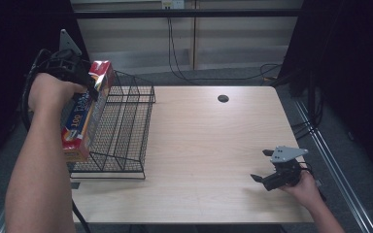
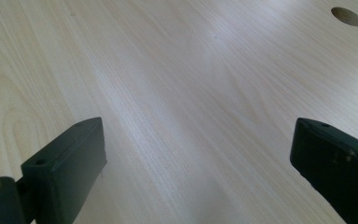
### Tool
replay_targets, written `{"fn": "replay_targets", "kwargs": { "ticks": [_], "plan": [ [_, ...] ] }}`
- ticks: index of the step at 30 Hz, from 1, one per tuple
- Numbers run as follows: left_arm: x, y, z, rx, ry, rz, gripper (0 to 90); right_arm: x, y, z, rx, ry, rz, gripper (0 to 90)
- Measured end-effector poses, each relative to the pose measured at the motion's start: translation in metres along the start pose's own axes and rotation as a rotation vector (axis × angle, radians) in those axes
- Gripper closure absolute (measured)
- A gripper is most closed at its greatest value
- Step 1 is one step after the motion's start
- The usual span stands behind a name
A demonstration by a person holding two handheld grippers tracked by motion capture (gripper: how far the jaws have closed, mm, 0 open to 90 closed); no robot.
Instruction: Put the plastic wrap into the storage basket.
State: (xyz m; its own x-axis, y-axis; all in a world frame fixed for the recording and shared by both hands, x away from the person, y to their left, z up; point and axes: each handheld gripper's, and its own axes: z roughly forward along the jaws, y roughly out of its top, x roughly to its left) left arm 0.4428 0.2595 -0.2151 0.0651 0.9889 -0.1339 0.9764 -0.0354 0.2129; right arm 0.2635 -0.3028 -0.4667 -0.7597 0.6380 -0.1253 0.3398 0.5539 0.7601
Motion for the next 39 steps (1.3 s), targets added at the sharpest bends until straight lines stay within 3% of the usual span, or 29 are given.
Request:
{"fn": "replay_targets", "kwargs": {
  "ticks": [16, 18, 26, 31, 36, 39],
  "plan": [
    [0.015, -0.002, 0.012, -0.010, 0.025, -0.041, 45.5, 0.000, 0.000, 0.001, 0.002, 0.004, 0.001, 3.4],
    [0.016, -0.002, 0.015, -0.003, 0.028, -0.031, 45.4, 0.000, 0.000, 0.001, 0.002, 0.004, 0.000, 3.4],
    [0.024, -0.002, 0.033, 0.009, 0.051, -0.057, 44.9, 0.001, 0.001, 0.002, 0.003, 0.005, -0.005, 3.4],
    [0.027, -0.001, 0.041, 0.011, 0.040, -0.070, 44.2, 0.000, 0.001, 0.004, 0.009, 0.007, 0.001, 3.4],
    [0.028, -0.001, 0.051, 0.030, 0.061, -0.051, 43.2, 0.001, 0.002, 0.004, 0.007, 0.011, -0.004, 3.4],
    [0.030, -0.003, 0.058, 0.042, 0.056, -0.063, 42.5, 0.002, 0.002, 0.003, 0.007, 0.009, -0.003, 3.4]
  ]
}}
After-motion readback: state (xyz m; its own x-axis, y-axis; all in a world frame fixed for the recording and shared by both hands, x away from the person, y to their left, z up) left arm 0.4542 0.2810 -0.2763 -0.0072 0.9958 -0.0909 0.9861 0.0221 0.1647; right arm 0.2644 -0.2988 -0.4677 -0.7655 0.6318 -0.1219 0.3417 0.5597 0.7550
